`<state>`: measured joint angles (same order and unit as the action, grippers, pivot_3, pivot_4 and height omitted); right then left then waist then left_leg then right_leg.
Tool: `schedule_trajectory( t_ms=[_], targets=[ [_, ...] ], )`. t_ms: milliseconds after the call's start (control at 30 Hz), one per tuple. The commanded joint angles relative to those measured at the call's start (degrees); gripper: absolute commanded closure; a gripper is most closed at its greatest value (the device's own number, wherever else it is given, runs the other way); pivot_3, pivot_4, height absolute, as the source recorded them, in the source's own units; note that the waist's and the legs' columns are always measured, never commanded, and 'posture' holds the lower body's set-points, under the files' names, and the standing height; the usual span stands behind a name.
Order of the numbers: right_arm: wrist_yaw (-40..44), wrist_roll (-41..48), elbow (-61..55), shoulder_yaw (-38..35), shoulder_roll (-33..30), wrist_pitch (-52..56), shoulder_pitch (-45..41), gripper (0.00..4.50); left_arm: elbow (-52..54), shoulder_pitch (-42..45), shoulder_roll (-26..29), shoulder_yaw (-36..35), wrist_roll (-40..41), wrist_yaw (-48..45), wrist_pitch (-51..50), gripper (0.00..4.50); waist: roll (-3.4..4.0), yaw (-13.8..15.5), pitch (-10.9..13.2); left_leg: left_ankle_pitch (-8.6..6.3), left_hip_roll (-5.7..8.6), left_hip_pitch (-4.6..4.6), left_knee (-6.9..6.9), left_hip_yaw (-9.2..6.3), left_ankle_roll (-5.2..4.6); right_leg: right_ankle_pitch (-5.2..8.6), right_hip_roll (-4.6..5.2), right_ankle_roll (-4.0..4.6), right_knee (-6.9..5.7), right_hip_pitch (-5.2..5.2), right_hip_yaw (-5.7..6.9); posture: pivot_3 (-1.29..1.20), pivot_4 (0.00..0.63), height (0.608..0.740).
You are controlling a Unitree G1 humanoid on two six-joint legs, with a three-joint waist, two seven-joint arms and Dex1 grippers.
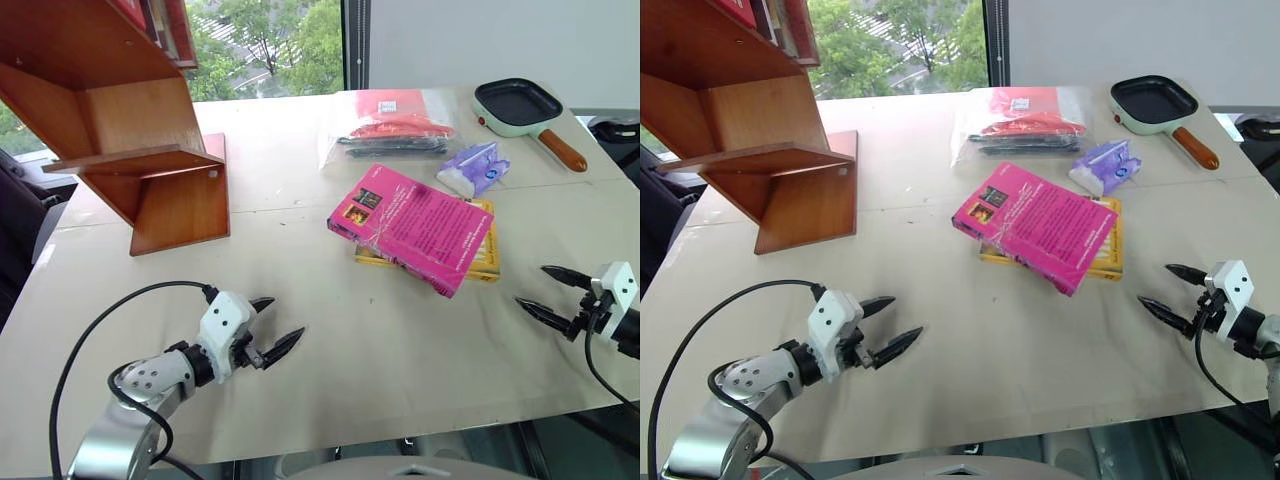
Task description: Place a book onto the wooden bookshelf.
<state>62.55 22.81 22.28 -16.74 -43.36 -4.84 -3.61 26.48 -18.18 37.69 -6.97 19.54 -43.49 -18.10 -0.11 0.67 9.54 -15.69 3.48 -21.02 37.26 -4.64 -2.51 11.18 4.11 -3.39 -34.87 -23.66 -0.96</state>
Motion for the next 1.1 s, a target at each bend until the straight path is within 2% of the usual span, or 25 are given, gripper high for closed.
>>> schedule_trajectory(
  t_ms=[33,233,333,533,600,900,1100],
  targets=[
    [-6.59,-2.84,-1.27,-1.71,-4.15,4.22,-5.73,0.0,2.63,1.8,2.95,-4.82,3.71,-3.48,0.51,0.13,0.02,-0.04,0.01,0.0,0.0,0.01,0.01,0.04,0.0,-0.01,0.0,0.02,-0.01,-0.01,-0.02,0.0,0.15,0.74],
    [-10.58,-6.2,3.11,2.18,-4.68,10.04,-19.35,0.0,3.08,9.9,7.2,-7.78,10.23,-7.97,-2.6,0.13,0.0,-0.03,0.02,0.02,-0.01,0.0,0.05,-0.01,0.01,-0.07,-0.09,0.1,-0.05,-0.04,0.07,0.0,0.15,0.74],
    [-11.18,-8.0,8.42,4.4,-2.64,8.56,-26.53,0.68,4.21,13.29,9.11,-10.24,18.55,-12.79,-5.18,0.0,-0.02,-0.18,0.04,0.03,-0.02,-0.02,0.05,-0.01,0.02,-0.12,-0.11,0.12,-0.04,-0.05,0.09,0.0,0.15,0.74],
    [-10.83,-12.75,19.35,8.89,0.32,3.09,-35.28,3.65,3.69,16.46,12.72,-14.35,23.28,-14.13,-8.56,0.0,-0.02,-0.62,0.04,0.18,0.04,-0.42,0.04,0.05,0.28,-0.25,-0.09,-0.08,0.05,-0.42,0.06,0.0,0.15,0.74],
    [-10.36,-13.64,22.43,9.83,1.45,1.55,-37.68,4.43,3.6,17.7,12.84,-15.82,25.12,-12.9,-10.04,0.0,-0.02,-0.89,0.04,0.18,0.04,-0.71,0.07,0.04,0.29,-0.26,-0.08,-0.07,0.03,-0.69,0.05,0.0,0.15,0.74],
    [-7.29,-15.89,32.57,12.11,5.68,-2.06,-45.06,4.43,6.56,20.5,14.44,-17.81,28.35,-9.34,-15.1,0.0,-0.03,-1.58,0.04,0.19,0.04,-0.84,0.05,0.08,0.3,-0.27,-0.08,-0.07,-0.04,-0.91,-0.02,0.0,0.15,0.74],
    [2.59,-12.86,24.44,13.22,7.38,3.21,-41.31,4.43,6.23,19.36,15.69,-19.41,27.87,-10.11,-15.84,0.0,-0.02,-1.6,0.04,0.19,0.04,-0.84,0.06,0.07,0.3,-0.27,-0.1,-0.07,-0.09,-0.93,-0.02,0.0,0.15,0.74]
  ],
)
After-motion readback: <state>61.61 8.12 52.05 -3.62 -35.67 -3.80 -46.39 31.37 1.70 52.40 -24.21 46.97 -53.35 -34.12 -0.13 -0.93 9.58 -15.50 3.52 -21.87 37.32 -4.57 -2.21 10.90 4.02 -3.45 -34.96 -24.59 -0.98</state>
